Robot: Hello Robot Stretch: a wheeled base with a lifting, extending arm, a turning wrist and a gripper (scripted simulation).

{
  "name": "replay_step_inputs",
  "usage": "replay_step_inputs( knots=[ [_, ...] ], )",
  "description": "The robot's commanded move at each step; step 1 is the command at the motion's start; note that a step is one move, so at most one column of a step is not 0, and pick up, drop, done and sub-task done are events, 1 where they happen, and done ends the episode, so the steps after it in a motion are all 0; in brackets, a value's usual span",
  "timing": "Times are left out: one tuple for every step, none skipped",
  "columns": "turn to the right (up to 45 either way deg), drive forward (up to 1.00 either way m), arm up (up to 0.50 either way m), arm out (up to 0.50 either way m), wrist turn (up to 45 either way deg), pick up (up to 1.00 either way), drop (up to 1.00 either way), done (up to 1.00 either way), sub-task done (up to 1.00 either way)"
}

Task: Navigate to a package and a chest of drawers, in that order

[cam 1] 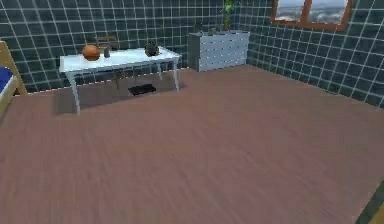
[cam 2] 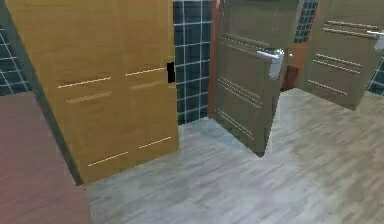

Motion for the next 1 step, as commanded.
replay_step_inputs(
  knots=[
    [45.0, 0.0, 0.0, 0.0, 0.0, 0.0, 0.0, 0.0, 0.0]
  ],
)
